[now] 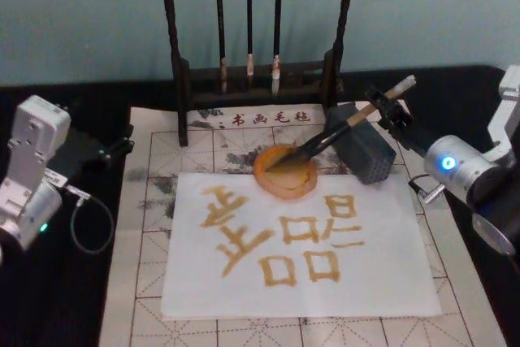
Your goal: Pick up the brush from the inkstone, write on the paper, then place the brush back to its original position.
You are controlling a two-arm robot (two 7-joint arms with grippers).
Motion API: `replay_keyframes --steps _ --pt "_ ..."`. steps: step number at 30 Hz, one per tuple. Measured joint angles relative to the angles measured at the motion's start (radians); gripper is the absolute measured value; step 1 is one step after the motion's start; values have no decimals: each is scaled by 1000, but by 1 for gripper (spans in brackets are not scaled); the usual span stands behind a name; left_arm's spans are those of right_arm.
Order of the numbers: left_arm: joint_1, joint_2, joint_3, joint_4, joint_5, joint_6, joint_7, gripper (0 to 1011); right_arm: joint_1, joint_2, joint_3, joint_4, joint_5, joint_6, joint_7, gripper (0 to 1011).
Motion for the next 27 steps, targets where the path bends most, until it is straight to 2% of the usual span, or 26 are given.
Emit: replay_keyframes --steps 3,5,6,8,9,14,15,16,18,19,22,24,25,27 --pt "0 0 0 0 0 0 0 1001 -18 16 -2 -24 4 -6 2 1002" --pt "0 0 0 0 0 0 0 1001 -57 45 -5 -70 3 -25 15 1002" --pt "0 0 0 0 0 0 0 1001 -57 45 -5 -70 3 -25 15 1002" --pt "0 0 0 0 0 0 0 1001 -100 81 -11 -123 -14 -50 32 1002" --pt "0 0 0 0 0 0 0 1001 -100 81 -11 -123 -14 -50 32 1002" --pt "0 0 0 0 0 0 0 1001 -182 161 -38 -222 -85 -109 81 1002" --pt "0 0 0 0 0 0 0 1001 -201 184 -48 -246 -114 -130 100 1003" --pt "0 0 0 0 0 0 0 1001 -201 184 -48 -246 -114 -130 100 1002" --pt "0 0 0 0 0 0 0 1001 -235 223 -68 -282 -179 -168 134 1002" --pt "0 0 0 0 0 0 0 1001 -235 223 -68 -282 -179 -168 134 1002" --pt "0 0 0 0 0 0 0 1001 -269 261 -93 -316 -301 -228 170 1002" --pt "0 0 0 0 0 0 0 1001 -279 272 -103 -324 -351 -252 178 1003" --pt "0 0 0 0 0 0 0 1001 -286 281 -115 -329 -402 -278 183 1002" --pt "0 0 0 0 0 0 0 1001 -292 289 -125 -333 -456 -304 184 1002"
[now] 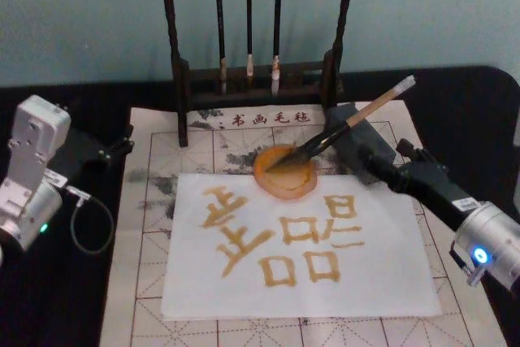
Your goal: Pick up the brush from the inkstone, write on the paper, then place the brush back to its original position.
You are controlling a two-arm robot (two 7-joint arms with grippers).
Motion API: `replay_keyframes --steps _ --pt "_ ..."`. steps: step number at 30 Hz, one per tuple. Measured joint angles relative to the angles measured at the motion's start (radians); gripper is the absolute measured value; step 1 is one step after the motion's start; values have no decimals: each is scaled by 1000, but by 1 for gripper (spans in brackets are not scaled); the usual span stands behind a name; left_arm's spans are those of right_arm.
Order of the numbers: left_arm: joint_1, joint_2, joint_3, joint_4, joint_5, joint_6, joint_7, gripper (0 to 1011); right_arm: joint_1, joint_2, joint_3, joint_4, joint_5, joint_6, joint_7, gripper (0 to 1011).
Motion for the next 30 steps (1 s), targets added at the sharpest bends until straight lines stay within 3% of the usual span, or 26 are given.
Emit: replay_keyframes --steps 2,5,8,15,21,30 --pt "0 0 0 0 0 0 0 1001 -3 4 -9 -1 -46 -22 -1 1002" --pt "0 0 0 0 0 0 0 1001 -5 10 -37 3 -168 -64 -19 1002" --pt "0 0 0 0 0 0 0 1001 -4 12 -56 10 -251 -81 -38 1002" --pt "0 0 0 0 0 0 0 1001 9 8 -89 34 -398 -88 -80 1002" --pt "0 0 0 0 0 0 0 1001 14 -6 -99 52 -468 -89 -101 1002" --pt "0 0 0 0 0 0 0 1001 14 -5 -100 51 -466 -90 -100 1002"
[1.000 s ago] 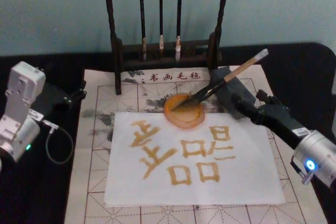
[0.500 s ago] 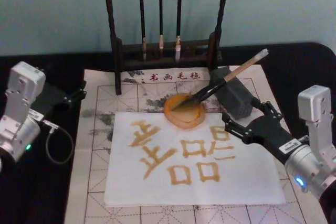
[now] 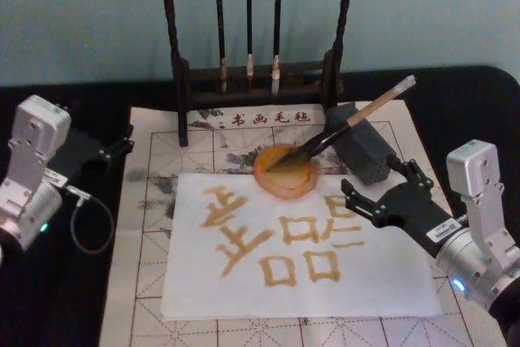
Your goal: Pick up the brush from the inkstone, write on the paper, then place the brush back to its original position.
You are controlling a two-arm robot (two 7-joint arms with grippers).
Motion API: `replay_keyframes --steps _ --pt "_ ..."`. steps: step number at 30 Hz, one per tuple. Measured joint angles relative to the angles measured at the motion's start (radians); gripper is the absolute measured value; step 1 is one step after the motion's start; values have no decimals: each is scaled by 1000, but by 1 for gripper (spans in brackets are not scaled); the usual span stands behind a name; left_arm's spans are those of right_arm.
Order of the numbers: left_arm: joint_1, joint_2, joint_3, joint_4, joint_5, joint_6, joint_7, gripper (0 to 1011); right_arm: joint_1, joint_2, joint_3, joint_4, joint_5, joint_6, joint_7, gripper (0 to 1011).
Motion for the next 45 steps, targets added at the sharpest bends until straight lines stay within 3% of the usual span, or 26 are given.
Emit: replay_keyframes --steps 45 --pt "0 0 0 0 0 0 0 1001 -1 3 2 -4 9 0 4 1002"
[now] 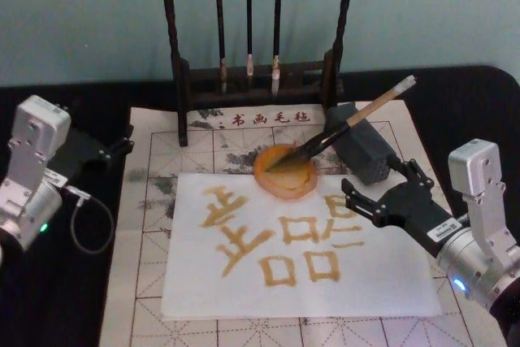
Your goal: Pick up the brush from the inkstone, write on the paper, then place the brush back to its original position.
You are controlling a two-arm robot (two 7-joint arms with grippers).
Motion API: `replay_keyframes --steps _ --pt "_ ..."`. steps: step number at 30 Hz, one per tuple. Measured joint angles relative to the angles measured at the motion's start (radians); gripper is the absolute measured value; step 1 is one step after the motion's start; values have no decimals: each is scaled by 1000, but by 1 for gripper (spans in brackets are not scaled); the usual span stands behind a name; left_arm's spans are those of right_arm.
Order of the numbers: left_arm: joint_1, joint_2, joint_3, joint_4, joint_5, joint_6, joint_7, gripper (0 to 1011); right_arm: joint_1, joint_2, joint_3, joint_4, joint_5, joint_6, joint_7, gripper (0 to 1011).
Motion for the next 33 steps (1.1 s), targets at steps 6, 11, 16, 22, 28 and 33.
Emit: replay_keyframes --steps 6,11,16,22,28,33 --pt "0 0 0 0 0 0 0 1001 0 0 0 0 0 0 0 1002" --pt "0 0 0 0 0 0 0 1001 0 0 0 0 0 0 0 1002" --pt "0 0 0 0 0 0 0 1001 0 0 0 0 0 0 0 1002" --pt "0 0 0 0 0 0 0 1001 0 0 0 0 0 0 0 1002" --pt "0 0 0 0 0 0 0 1001 0 0 0 0 0 0 0 1003" --pt "0 0 0 0 0 0 0 1001 0 0 0 0 0 0 0 1002"
